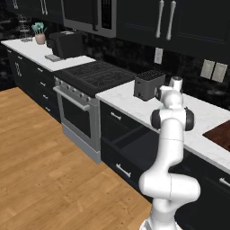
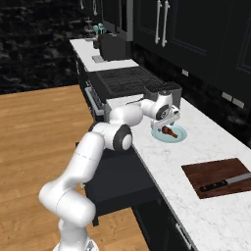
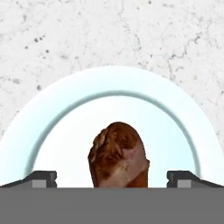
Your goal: Pick up the knife from the drawer and place it on the cutting board. Then place the meat from the plate to the cutting board.
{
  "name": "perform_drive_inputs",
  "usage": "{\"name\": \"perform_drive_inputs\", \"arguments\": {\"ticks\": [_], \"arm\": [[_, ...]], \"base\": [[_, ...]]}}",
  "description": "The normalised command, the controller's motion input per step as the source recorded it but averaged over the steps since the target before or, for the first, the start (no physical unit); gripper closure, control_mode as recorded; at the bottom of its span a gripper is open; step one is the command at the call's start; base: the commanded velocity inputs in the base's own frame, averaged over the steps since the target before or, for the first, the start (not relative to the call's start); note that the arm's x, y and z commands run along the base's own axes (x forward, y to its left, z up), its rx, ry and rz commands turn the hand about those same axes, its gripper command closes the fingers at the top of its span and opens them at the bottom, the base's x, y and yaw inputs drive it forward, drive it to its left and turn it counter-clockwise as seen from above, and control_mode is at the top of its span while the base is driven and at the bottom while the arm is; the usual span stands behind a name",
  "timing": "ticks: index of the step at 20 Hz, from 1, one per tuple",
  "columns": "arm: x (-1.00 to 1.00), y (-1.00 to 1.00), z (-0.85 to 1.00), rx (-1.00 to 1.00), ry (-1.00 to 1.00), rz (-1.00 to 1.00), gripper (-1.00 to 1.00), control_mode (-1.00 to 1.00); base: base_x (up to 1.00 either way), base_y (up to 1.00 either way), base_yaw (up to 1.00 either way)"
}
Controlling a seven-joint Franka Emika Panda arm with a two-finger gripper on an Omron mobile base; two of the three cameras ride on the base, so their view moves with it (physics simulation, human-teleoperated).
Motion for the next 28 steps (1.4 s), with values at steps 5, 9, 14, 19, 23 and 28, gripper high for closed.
{"name": "perform_drive_inputs", "arguments": {"ticks": [5,9,14,19,23,28], "arm": [[0.00,0.00,-0.27,0.00,0.05,0.04,-1.00,-1.00],[0.00,0.00,-0.31,0.00,0.07,0.01,-1.00,-1.00],[0.00,0.00,-0.17,0.00,0.00,0.01,-1.00,-1.00],[0.00,0.00,-0.09,0.00,0.00,0.00,1.00,-1.00],[0.00,0.00,-0.01,0.00,-0.04,0.00,1.00,-1.00],[-0.27,0.01,0.00,0.00,-0.20,-0.01,1.00,-1.00]], "base": [[0.00,0.00,0.00],[0.00,0.00,0.00],[0.00,0.00,0.00],[0.00,0.00,0.00],[0.00,0.00,0.00],[0.00,0.00,0.00]]}}
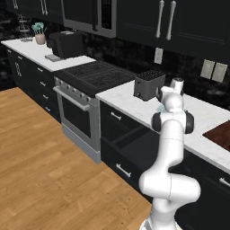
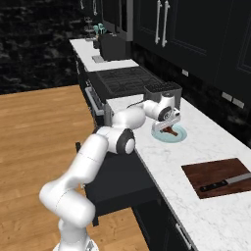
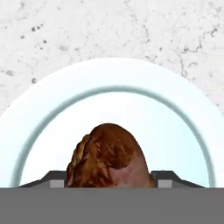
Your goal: Pick up the knife from the drawer and place it on the cutting board. Then place the meat from the plate to the cutting board.
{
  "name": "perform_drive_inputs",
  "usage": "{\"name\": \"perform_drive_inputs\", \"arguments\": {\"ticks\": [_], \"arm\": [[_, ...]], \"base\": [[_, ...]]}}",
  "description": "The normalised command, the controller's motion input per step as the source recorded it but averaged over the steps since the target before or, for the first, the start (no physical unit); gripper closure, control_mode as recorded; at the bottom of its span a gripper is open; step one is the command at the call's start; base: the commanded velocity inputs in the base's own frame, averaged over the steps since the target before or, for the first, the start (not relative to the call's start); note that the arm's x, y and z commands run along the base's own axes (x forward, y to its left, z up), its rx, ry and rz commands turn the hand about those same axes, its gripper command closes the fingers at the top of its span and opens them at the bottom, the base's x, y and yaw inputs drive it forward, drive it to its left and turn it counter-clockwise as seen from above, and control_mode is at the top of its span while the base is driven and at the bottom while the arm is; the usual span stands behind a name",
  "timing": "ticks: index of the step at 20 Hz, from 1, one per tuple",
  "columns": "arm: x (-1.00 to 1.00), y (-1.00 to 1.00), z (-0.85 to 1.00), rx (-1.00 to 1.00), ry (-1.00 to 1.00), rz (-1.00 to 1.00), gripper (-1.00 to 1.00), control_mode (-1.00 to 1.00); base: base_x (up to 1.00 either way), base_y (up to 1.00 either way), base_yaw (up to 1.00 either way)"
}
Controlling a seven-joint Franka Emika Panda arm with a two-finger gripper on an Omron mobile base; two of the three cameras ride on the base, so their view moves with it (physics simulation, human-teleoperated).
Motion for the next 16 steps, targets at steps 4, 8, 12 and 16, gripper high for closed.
{"name": "perform_drive_inputs", "arguments": {"ticks": [4,8,12,16], "arm": [[-0.56,0.05,0.00,0.00,-0.28,-0.12,1.00,-1.00],[-0.51,0.11,-0.02,-0.03,-0.36,-0.13,1.00,-1.00],[-0.37,0.08,0.02,-0.07,-0.25,-0.11,1.00,-1.00],[-0.27,0.00,0.53,-0.11,0.01,-0.15,1.00,-1.00]], "base": [[0.00,0.00,0.00],[0.00,0.00,0.00],[0.00,0.00,0.00],[0.00,0.00,0.00]]}}
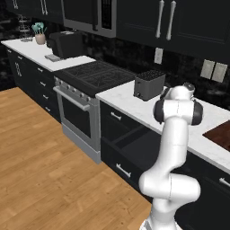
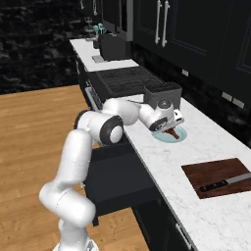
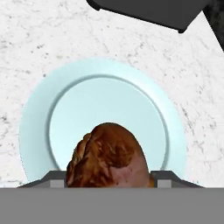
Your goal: Pick up the knife from the drawer and place it on the cutting board. Then place the meat from the plate to the cutting board.
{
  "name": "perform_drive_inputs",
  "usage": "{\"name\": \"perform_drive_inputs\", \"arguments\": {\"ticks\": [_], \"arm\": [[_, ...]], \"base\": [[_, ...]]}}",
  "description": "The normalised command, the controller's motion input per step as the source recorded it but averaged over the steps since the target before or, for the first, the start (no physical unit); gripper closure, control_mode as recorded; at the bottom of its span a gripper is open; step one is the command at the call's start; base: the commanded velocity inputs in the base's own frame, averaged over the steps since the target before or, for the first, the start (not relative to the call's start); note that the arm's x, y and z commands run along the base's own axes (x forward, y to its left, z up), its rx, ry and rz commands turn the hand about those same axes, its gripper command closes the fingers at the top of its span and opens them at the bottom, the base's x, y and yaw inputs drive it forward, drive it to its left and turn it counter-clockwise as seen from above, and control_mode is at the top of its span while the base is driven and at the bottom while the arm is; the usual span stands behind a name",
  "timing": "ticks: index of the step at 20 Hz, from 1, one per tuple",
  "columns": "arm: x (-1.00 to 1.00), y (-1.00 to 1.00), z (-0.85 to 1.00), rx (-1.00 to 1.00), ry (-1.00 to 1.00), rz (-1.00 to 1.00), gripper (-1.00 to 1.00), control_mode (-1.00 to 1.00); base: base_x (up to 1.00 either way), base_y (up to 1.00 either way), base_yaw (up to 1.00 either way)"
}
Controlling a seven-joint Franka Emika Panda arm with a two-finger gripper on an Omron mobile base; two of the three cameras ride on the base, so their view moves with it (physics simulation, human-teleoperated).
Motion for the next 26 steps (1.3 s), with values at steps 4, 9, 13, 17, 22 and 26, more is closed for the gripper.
{"name": "perform_drive_inputs", "arguments": {"ticks": [4,9,13,17,22,26], "arm": [[-0.48,-0.07,1.00,-0.04,0.07,-0.17,1.00,-1.00],[-0.58,-0.11,0.79,0.00,0.03,-0.15,1.00,-1.00],[-0.75,-0.31,0.27,0.00,0.00,-0.12,1.00,-1.00],[-0.59,-0.49,0.29,0.00,0.00,-0.12,1.00,-1.00],[-0.61,-0.53,0.00,0.04,0.00,-0.12,1.00,-1.00],[-0.45,-0.50,0.00,0.11,0.00,-0.14,1.00,-1.00]], "base": [[0.00,0.00,0.00],[0.00,0.00,0.00],[0.00,0.00,0.00],[0.00,0.00,0.00],[0.00,0.00,0.00],[0.00,0.00,0.00]]}}
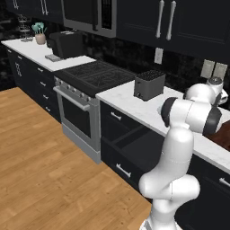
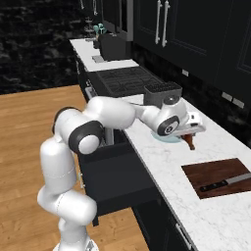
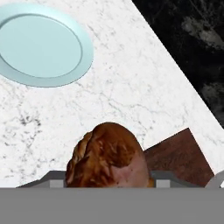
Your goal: Pick up the knife from the drawer and place it on the cutting board. Then place the meat from the plate to the cutting board.
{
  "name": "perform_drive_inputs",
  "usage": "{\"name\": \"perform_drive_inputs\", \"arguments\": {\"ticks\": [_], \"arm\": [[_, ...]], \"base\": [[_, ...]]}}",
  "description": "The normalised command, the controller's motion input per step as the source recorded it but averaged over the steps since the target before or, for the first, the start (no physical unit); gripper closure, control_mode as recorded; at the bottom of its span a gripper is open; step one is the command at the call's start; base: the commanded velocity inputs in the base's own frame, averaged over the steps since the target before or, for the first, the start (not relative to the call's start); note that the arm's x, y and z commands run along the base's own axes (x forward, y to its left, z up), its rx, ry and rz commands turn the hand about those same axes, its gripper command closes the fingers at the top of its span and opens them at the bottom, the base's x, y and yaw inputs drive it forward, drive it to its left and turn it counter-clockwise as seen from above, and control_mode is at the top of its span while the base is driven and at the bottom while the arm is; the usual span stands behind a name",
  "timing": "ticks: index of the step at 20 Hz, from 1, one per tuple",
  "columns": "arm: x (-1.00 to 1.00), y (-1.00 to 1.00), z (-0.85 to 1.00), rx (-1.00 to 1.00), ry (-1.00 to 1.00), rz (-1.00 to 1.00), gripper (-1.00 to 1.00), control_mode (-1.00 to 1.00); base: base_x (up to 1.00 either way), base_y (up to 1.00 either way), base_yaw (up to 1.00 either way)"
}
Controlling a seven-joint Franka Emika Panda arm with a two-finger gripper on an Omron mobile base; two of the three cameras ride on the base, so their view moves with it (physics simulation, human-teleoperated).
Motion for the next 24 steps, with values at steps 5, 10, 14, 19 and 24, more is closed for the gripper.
{"name": "perform_drive_inputs", "arguments": {"ticks": [5,10,14,19,24], "arm": [[-0.30,-0.53,0.00,0.21,0.00,-0.12,1.00,-1.00],[-0.37,-0.48,-0.07,0.14,0.00,-0.11,1.00,-1.00],[-0.29,-0.30,-0.02,0.03,-0.01,-0.07,1.00,-1.00],[-0.10,-0.18,0.00,0.04,0.01,-0.29,1.00,-1.00],[0.00,-0.19,-0.04,0.02,0.16,-0.40,1.00,-1.00]], "base": [[0.00,0.00,0.00],[0.00,0.00,0.00],[0.00,0.00,0.00],[0.00,0.00,0.00],[0.00,0.00,0.00]]}}
